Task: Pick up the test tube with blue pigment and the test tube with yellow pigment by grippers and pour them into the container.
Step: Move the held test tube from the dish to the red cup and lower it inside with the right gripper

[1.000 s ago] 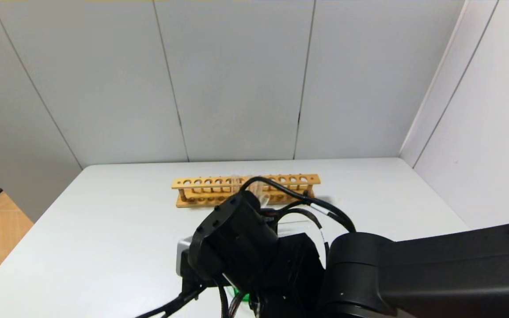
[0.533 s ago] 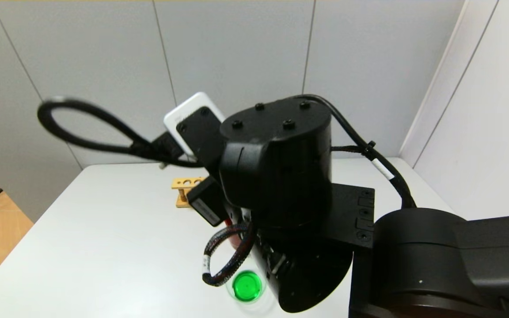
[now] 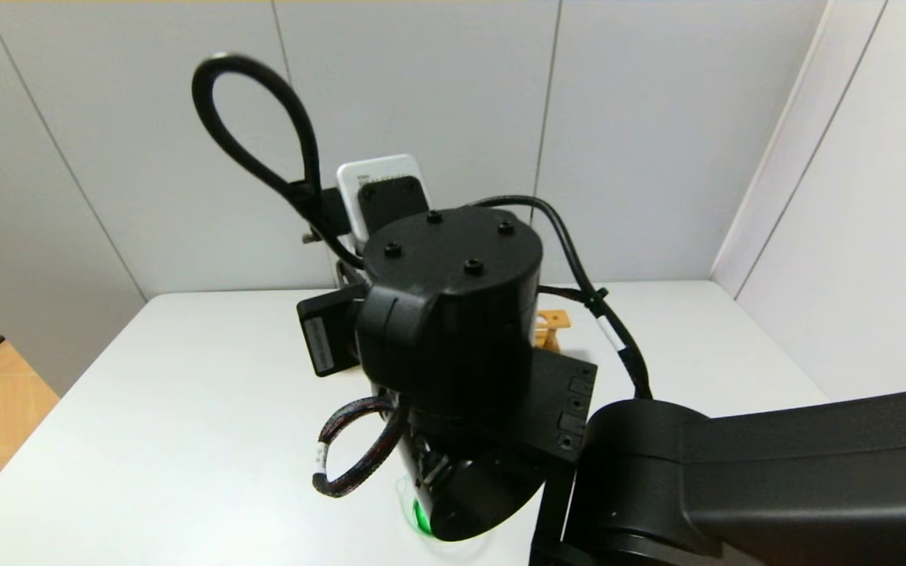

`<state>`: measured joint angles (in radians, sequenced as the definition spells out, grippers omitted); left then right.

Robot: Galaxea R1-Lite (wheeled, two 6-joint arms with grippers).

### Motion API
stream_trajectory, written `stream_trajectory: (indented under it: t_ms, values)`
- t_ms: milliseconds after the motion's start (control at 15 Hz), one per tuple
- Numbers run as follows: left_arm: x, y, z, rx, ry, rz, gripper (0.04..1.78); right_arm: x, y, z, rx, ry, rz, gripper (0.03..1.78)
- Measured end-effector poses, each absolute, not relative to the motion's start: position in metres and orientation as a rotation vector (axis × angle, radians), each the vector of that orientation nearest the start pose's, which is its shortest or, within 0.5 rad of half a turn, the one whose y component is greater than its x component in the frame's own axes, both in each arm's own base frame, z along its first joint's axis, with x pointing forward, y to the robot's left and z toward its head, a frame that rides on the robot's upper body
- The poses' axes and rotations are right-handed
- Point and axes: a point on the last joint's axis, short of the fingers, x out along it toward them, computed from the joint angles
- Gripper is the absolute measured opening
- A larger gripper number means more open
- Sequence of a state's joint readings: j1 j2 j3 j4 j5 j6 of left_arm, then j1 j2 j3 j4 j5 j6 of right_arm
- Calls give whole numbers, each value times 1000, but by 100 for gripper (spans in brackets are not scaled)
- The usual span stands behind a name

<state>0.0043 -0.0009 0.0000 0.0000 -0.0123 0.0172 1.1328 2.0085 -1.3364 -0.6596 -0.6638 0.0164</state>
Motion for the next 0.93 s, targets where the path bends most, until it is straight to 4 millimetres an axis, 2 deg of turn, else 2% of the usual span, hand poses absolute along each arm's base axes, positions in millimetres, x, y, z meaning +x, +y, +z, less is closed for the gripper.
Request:
stream_trajectory:
  t_ms: [200,533,733,933]
  values:
    - [-23,0,75,18,0,-8,175,189,372,195,-64,58,471,32]
    - [-23,0,75,18,0,-8,175,207,370,146,-292,128,534,32]
    - [-23,0,75,17,-1,-8,175,220,367,136,-329,140,530,32]
    - [-23,0,75,17,0,-8,175,232,366,139,-311,131,517,32]
